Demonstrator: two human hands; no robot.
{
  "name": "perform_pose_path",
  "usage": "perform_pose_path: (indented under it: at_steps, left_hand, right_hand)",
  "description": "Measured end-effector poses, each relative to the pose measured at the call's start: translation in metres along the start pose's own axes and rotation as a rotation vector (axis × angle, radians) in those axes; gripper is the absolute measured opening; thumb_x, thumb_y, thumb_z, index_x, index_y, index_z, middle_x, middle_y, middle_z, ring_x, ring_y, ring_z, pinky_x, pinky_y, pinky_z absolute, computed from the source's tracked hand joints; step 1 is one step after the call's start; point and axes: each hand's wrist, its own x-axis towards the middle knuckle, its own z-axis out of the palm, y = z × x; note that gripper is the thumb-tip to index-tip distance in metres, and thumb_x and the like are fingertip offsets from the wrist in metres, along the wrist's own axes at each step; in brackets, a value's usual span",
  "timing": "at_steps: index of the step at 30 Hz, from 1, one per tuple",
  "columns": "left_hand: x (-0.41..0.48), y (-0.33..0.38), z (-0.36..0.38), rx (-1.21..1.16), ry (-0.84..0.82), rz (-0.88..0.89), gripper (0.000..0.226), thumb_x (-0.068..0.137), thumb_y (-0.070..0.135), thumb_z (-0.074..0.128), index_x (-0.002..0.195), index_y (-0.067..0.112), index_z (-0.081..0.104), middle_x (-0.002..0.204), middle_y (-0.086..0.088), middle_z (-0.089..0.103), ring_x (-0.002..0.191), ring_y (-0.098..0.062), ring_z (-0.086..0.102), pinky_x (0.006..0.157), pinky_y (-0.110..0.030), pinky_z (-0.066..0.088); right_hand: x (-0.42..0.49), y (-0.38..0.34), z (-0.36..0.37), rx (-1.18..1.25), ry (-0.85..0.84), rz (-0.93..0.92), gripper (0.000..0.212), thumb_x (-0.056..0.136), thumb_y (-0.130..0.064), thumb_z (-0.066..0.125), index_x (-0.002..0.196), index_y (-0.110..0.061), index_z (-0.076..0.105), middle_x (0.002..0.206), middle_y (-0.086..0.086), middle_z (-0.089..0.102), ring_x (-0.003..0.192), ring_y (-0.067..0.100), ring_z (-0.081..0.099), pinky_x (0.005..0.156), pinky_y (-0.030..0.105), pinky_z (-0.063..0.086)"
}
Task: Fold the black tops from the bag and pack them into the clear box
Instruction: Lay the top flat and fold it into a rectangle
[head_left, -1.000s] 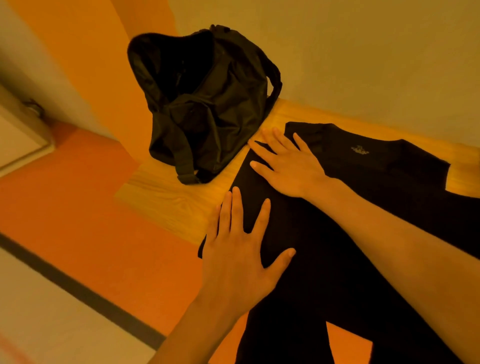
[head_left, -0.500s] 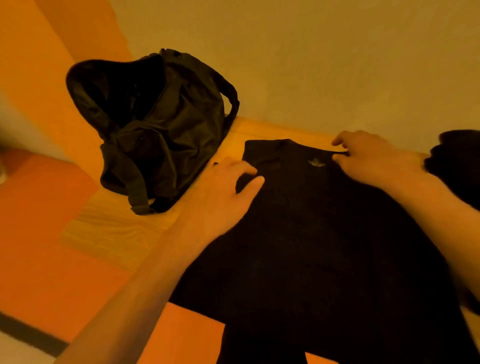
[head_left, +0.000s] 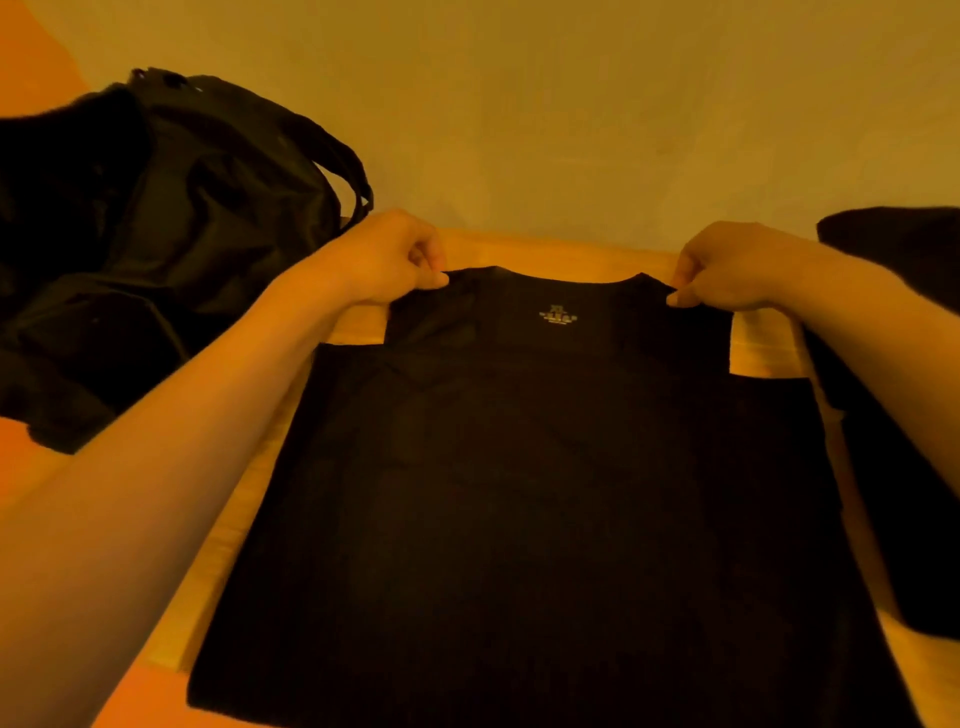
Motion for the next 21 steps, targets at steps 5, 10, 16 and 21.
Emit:
perform_pose_path:
  at_steps: [5,10,16,21]
  left_hand:
    - [0.01,0.002,0.0,-0.061,0.043,-0.063,0.004,0.098,0.019,0.065,0.095,0.019,0.062,0.089,0.003,0.06,0.082,-0.011,0.056,0.068,-0.023,0.044]
    - [0.013,0.01,-0.001,-0.068,-0.045,-0.051,0.017,0.095,0.035,0.069,0.105,0.023,0.062,0.1,0.005,0.063,0.091,-0.011,0.059,0.077,-0.026,0.047]
    - [0.016,0.002,-0.001,-0.073,-0.059,0.036,0.014,0.092,0.028,0.073,0.101,0.019,0.068,0.092,0.002,0.065,0.092,-0.019,0.064,0.082,-0.033,0.052]
    - [0.01,0.002,-0.002,-0.165,0.005,0.078,0.016,0.096,0.028,0.068,0.097,0.012,0.07,0.087,-0.002,0.065,0.078,-0.008,0.058,0.074,-0.019,0.048]
  right_hand:
    - [-0.002,0.001,-0.002,0.104,0.008,0.017,0.021,0.097,-0.02,0.063,0.107,-0.001,0.065,0.115,0.019,0.063,0.108,0.035,0.058,0.089,0.042,0.044]
    - [-0.002,0.0,-0.004,0.224,0.036,-0.03,0.018,0.097,-0.02,0.065,0.102,-0.002,0.065,0.113,0.014,0.061,0.103,0.029,0.055,0.084,0.038,0.04]
    - [0.004,0.0,-0.003,0.303,-0.019,-0.035,0.028,0.094,-0.03,0.068,0.11,-0.006,0.067,0.112,0.007,0.059,0.105,0.023,0.051,0.091,0.037,0.038]
    - [0.005,0.006,-0.004,0.365,-0.004,-0.035,0.022,0.09,-0.03,0.073,0.098,-0.01,0.067,0.093,0.004,0.059,0.079,0.015,0.049,0.081,0.036,0.039]
